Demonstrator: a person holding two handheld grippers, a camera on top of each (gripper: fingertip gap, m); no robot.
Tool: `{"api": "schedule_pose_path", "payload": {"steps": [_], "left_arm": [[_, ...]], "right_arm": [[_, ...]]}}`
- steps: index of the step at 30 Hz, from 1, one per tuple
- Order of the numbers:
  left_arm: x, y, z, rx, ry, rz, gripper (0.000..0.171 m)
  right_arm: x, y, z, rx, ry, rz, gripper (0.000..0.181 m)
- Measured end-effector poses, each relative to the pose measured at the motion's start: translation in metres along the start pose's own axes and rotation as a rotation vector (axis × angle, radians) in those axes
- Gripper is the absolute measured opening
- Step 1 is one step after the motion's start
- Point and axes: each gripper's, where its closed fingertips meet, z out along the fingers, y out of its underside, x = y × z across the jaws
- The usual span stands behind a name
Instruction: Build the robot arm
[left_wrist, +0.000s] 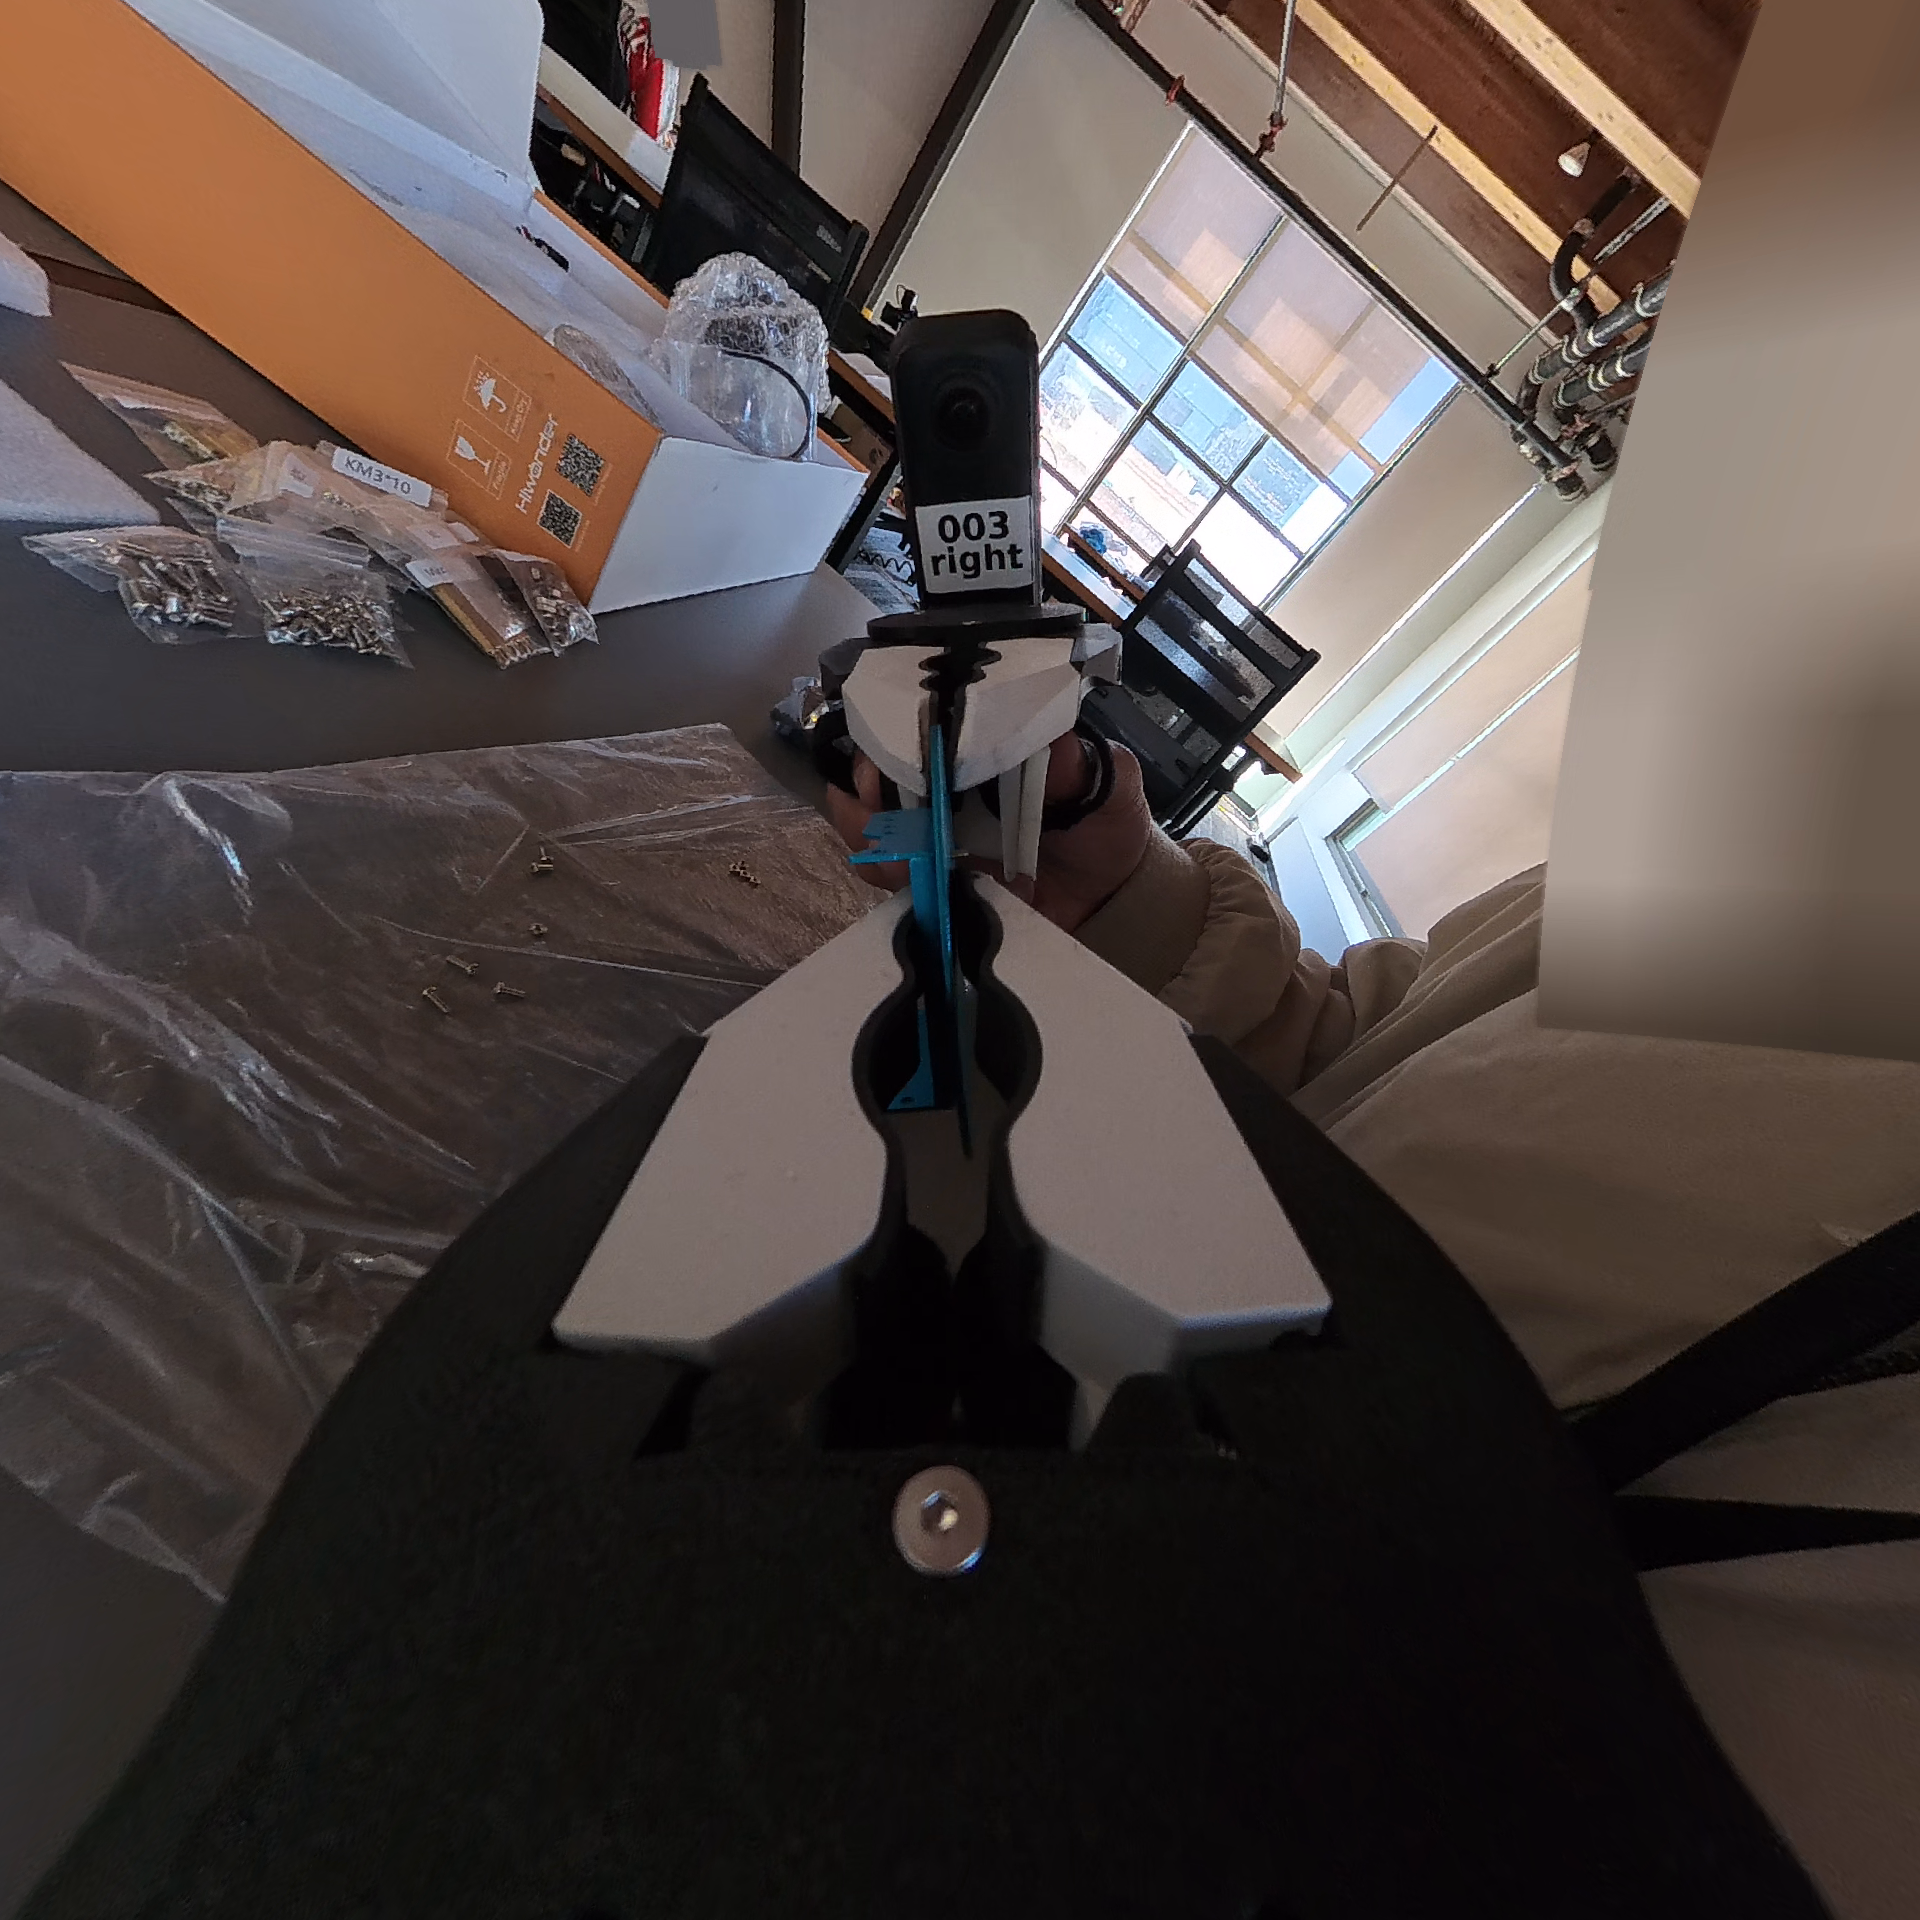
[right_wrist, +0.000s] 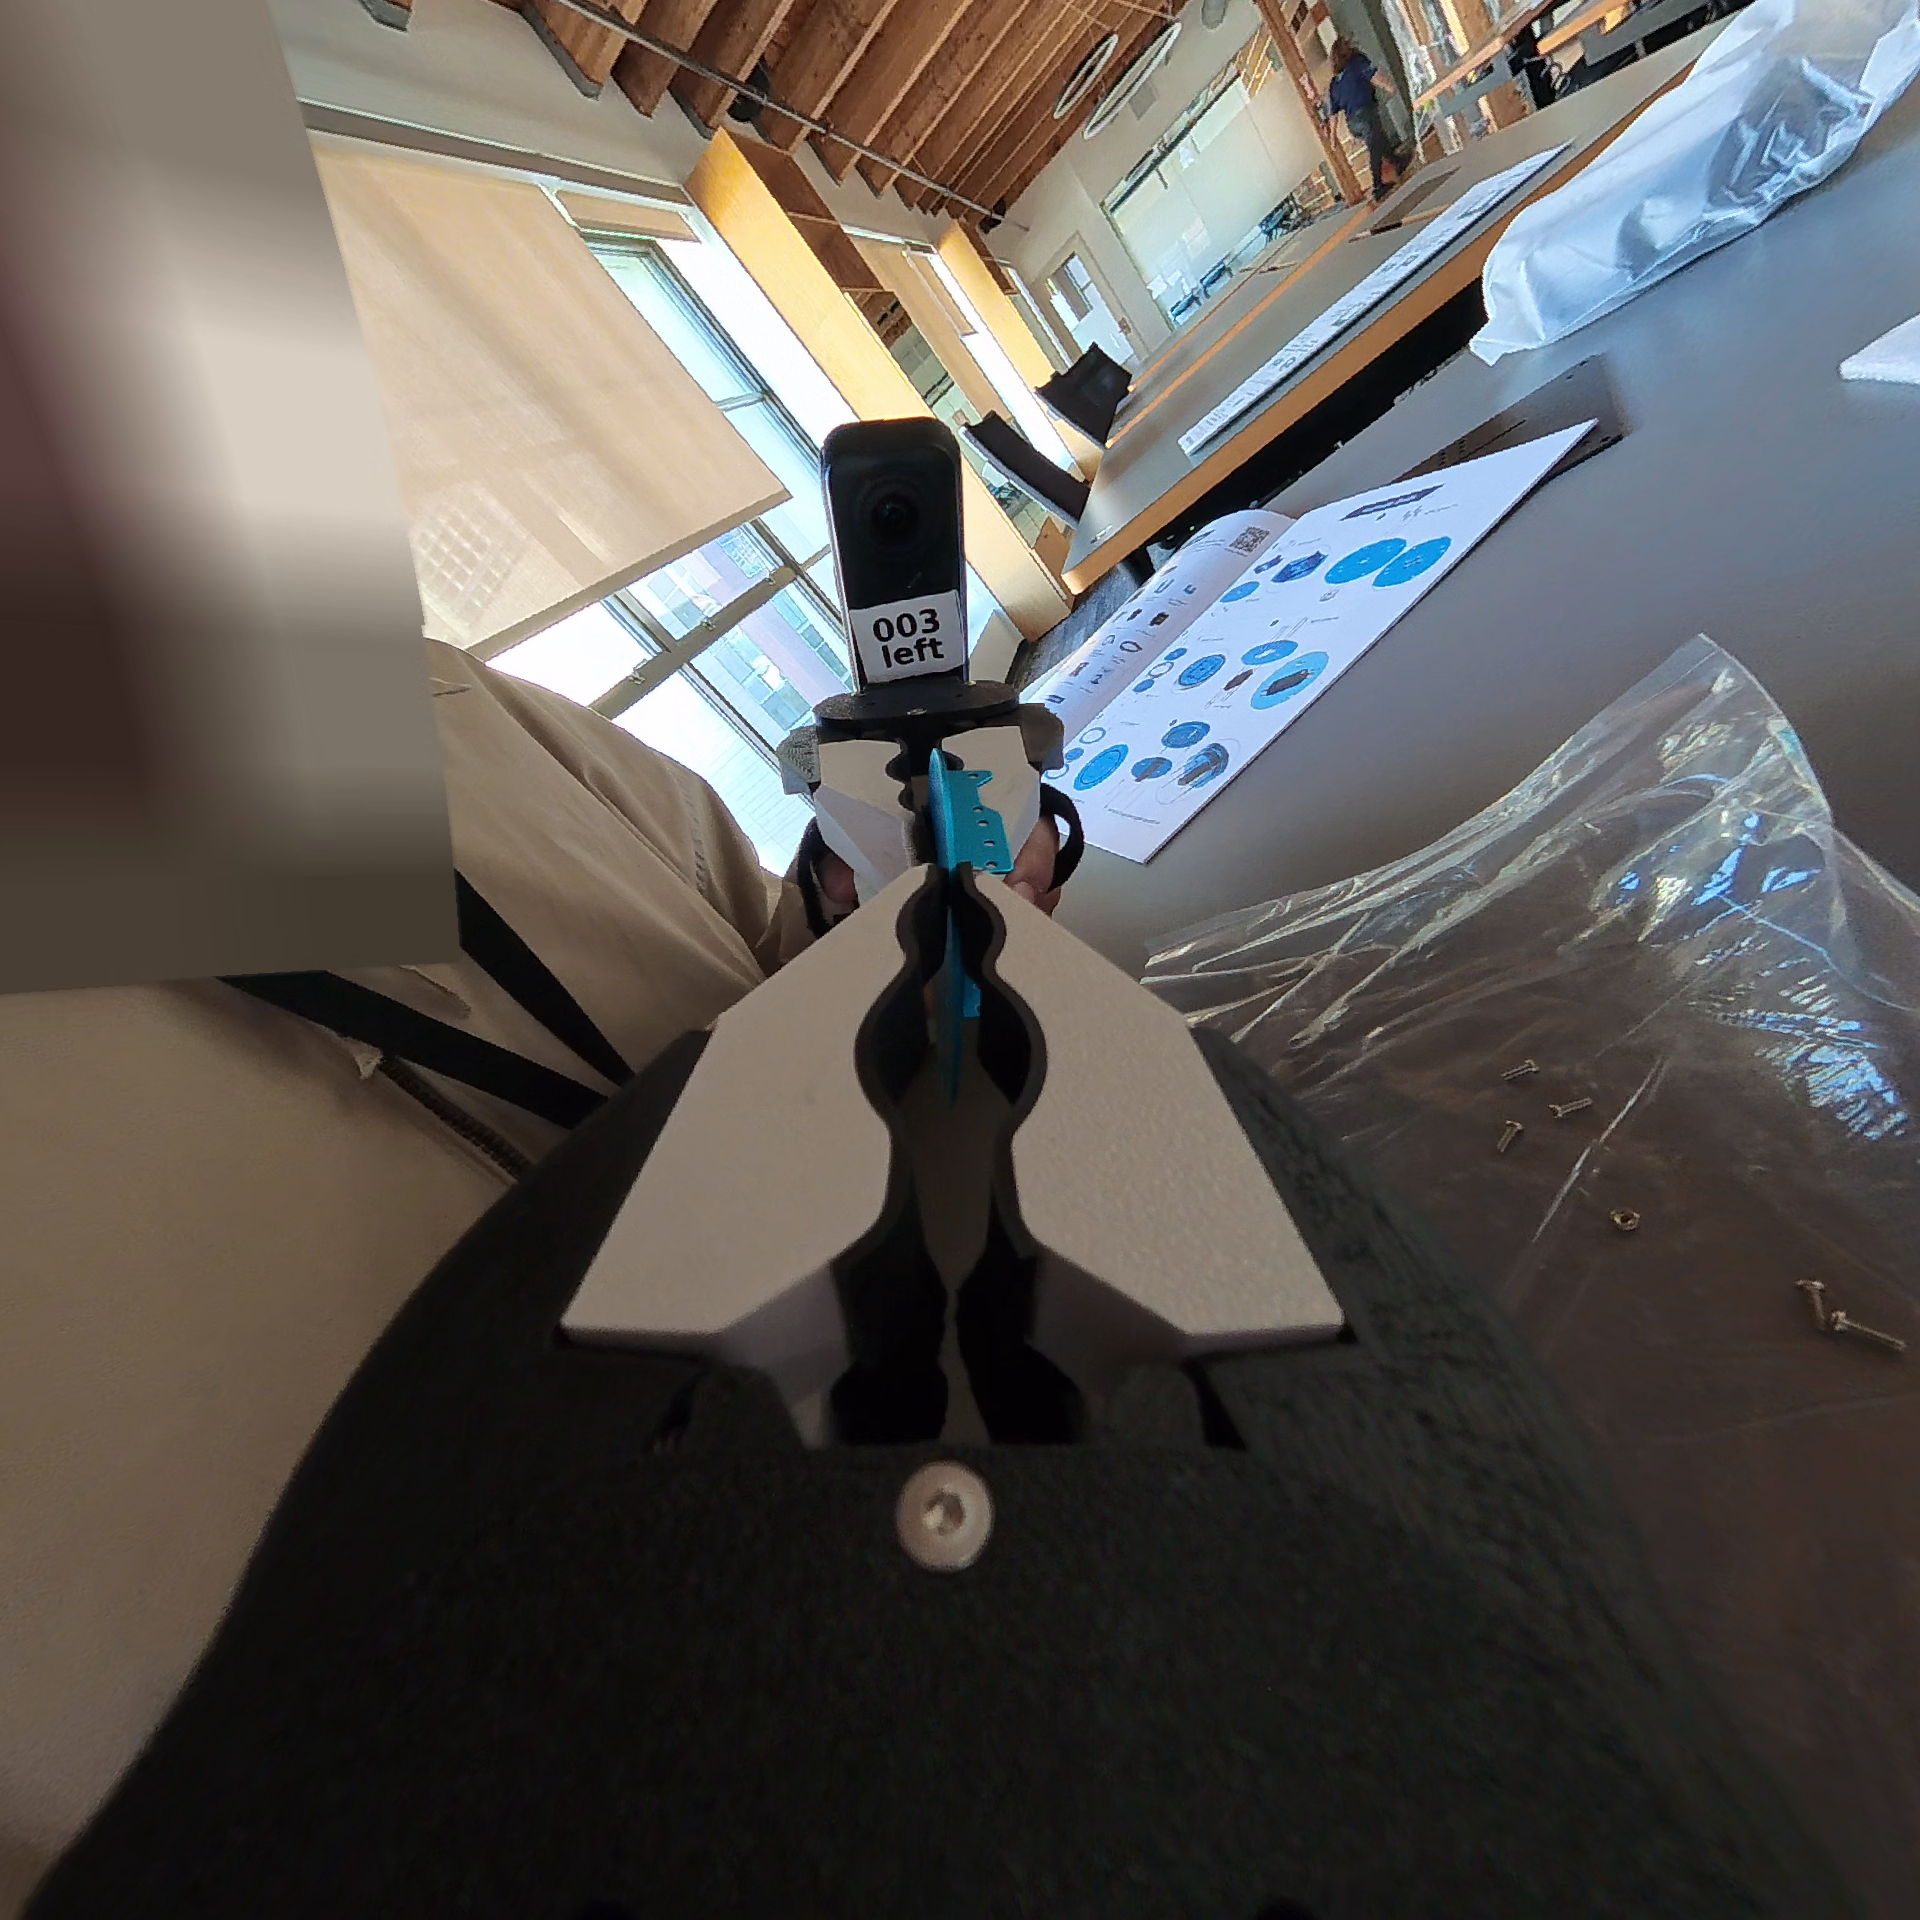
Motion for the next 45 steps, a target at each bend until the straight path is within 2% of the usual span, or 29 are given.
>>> {"api": "schedule_pose_path", "payload": {"steps": [8, 11, 13, 15, 18, 21, 27, 45], "left_arm": [[-0.003, 0.0, -0.001, -0.002, -0.016, -0.002, 0.001], [-0.012, 0.0, -0.003, 0.003, -0.059, -0.016, 0.001], [-0.026, 0.001, -0.006, -0.006, -0.133, -0.013, 0.001], [-0.036, 0.003, -0.009, -0.017, -0.189, -0.006, 0.001], [-0.052, 0.009, -0.012, -0.058, -0.312, 0.051, 0.001], [-0.062, 0.014, -0.014, -0.097, -0.388, 0.089, 0.001], [-0.066, 0.018, -0.014, -0.129, -0.43, 0.146, 0.001], [-0.062, 0.021, -0.01, -0.143, -0.408, 0.151, 0.001]], "right_arm": [[0.004, 0.0, 0.001, -0.006, 0.029, -0.019, 0.0], [0.015, -0.001, -0.002, -0.019, 0.169, -0.172, 0.003], [0.023, -0.001, -0.011, -0.053, 0.28, -0.254, 0.019], [0.032, 0.004, -0.024, -0.13, 0.404, -0.335, 0.023], [0.049, 0.033, -0.041, -0.367, 0.592, -0.459, 0.021], [0.061, 0.061, -0.05, -0.562, 0.685, -0.489, 0.021], [0.072, 0.083, -0.048, -0.692, 0.709, -0.489, 0.014], [0.08, 0.09, -0.044, -0.765, 0.719, -0.512, 0.005]]}}
